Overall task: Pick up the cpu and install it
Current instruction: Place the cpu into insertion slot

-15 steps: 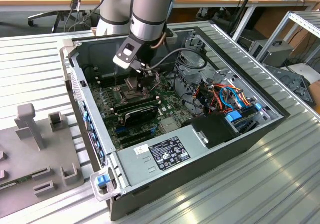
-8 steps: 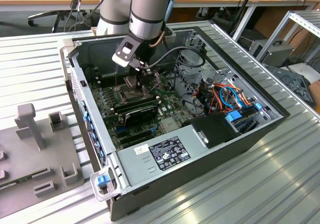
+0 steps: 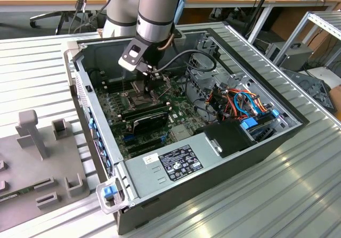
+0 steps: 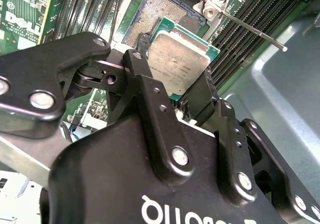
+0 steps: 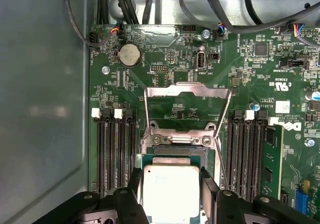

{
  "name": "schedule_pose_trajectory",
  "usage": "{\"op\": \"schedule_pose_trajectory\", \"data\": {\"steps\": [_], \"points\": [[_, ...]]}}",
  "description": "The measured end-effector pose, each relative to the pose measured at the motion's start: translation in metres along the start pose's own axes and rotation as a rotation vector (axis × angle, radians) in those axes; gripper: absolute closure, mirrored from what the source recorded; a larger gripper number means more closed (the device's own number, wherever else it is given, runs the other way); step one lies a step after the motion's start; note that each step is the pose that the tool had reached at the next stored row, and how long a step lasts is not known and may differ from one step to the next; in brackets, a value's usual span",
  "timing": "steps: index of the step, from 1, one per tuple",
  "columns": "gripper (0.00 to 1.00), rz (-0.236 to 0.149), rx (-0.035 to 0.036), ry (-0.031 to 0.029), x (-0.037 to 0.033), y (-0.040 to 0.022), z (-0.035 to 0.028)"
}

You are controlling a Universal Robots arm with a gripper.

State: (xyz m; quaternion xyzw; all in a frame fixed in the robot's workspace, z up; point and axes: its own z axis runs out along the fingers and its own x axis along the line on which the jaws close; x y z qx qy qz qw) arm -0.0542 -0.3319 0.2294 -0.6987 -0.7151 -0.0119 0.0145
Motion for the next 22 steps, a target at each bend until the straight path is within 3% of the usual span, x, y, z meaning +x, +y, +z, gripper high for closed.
{"op": "schedule_pose_trajectory", "data": {"steps": [4, 22], "points": [[0.45, -0.037, 0.0015, -0.0004, -0.0001, -0.0001, 0.0018], [0.45, -0.037, 0.0014, -0.0003, -0.0010, 0.0005, 0.0100]]}}
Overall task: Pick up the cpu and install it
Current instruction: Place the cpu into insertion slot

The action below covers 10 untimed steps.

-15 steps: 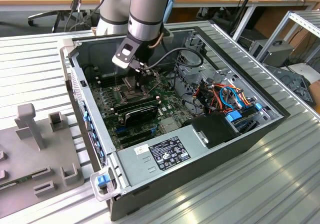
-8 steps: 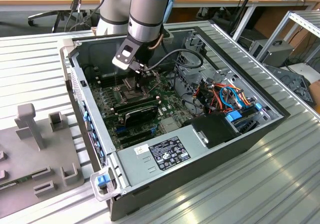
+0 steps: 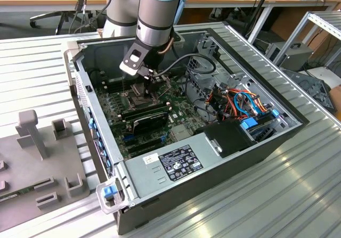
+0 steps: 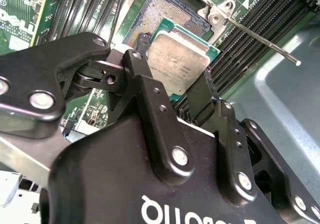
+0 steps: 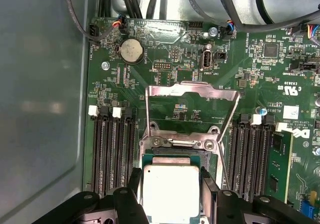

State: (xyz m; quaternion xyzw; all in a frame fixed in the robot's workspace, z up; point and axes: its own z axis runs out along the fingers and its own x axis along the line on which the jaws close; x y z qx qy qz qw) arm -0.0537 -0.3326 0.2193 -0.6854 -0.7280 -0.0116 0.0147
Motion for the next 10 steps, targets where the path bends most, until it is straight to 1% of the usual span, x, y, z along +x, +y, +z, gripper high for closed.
{"op": "schedule_pose_trajectory", "data": {"steps": [5, 10], "points": [[0.45, 0.000, 0.0002, -0.0006, -0.0006, 0.0000, 0.0041], [0.45, 0.000, 0.0000, -0.0004, -0.0021, -0.0002, 0.0063]]}}
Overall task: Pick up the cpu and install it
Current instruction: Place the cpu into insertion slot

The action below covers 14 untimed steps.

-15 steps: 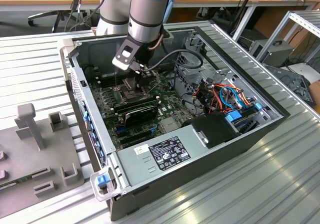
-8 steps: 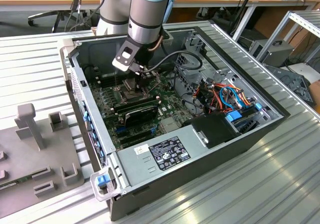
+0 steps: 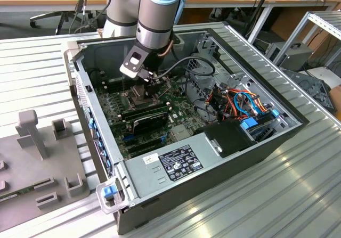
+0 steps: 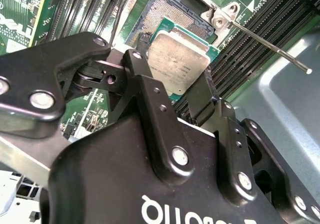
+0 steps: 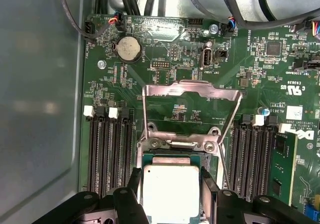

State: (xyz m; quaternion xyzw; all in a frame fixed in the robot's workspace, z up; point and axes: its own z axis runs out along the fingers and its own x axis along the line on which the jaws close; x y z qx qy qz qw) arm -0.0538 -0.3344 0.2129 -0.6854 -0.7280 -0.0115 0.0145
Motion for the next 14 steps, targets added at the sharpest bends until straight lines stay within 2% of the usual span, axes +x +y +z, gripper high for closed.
{"op": "schedule_pose_trajectory", "data": {"steps": [3, 5, 7, 14], "points": [[0.45, 0.000, 0.0002, -0.0021, -0.0024, -0.0018, 0.0007], [0.45, 0.018, 0.0000, -0.0095, -0.0038, -0.0025, 0.0027], [0.45, 0.036, -0.0002, -0.0135, -0.0042, -0.0026, 0.0042], [0.45, 0.036, -0.0003, -0.0140, -0.0062, -0.0027, 0.0060]]}}
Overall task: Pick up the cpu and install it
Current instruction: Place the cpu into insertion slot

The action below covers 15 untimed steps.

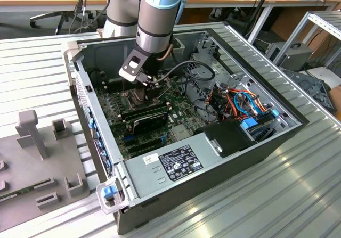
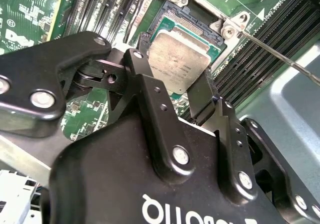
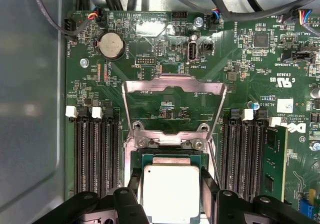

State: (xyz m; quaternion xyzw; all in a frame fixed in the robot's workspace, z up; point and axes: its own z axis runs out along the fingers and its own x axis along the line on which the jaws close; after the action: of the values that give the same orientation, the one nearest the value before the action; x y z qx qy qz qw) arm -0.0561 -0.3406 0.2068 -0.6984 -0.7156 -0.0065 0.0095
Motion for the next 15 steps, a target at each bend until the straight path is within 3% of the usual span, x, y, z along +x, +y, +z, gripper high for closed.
{"op": "schedule_pose_trajectory", "data": {"steps": [15], "points": [[0.45, 0.000, 0.0000, -0.0002, 0.0006, -0.0017, 0.0043]]}}
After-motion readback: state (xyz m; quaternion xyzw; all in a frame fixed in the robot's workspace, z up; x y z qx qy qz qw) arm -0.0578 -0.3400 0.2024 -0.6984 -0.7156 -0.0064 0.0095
